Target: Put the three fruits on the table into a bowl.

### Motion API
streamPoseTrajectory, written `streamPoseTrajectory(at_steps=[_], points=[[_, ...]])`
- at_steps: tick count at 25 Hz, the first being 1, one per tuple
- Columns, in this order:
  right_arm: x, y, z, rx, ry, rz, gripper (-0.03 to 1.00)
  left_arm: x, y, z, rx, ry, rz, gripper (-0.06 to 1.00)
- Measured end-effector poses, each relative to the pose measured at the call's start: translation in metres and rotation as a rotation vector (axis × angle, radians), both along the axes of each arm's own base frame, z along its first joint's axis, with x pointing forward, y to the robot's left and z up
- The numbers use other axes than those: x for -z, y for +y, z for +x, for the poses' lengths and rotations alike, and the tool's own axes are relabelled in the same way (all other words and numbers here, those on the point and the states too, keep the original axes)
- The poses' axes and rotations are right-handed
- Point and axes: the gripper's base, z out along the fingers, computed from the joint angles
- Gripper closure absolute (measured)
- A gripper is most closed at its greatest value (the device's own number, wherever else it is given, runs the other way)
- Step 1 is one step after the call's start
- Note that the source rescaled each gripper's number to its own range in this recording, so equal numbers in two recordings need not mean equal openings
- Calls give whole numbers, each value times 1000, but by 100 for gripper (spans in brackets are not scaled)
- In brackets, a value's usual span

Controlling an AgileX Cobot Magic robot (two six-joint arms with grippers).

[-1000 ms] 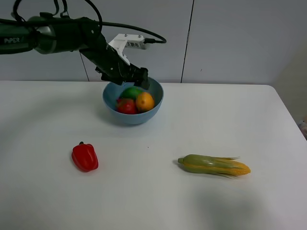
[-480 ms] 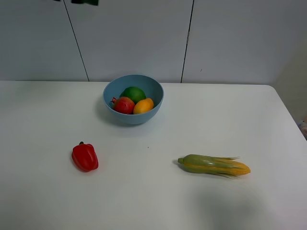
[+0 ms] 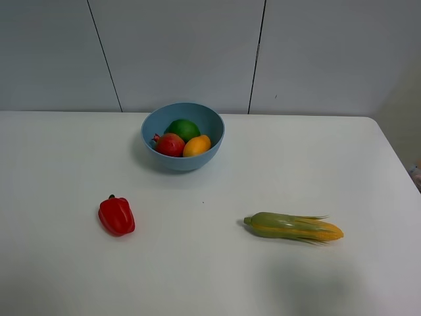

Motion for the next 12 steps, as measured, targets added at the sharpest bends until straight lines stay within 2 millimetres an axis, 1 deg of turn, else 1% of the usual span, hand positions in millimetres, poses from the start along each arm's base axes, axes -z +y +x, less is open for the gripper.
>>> streamPoseTrajectory(at_steps=[1,4,7,9,11,12], points=[[0,0,0,0,0,0,-3,4,1,-16,-12,-10,1,8],[0,0,0,0,0,0,-3,33,2,-55,-48,4,-4,8],[0,0,0,0,0,0,-3,74,-3,-91,-56,27,-18,8],[0,0,0,0,0,0,-3,98,-6,-116,-57,9,-18,8],[0,0,0,0,0,0,-3,121,-8,-135,-57,-6,-17,8],[0,0,0,0,0,0,-3,130,-10,-145,-57,-29,-15,8]])
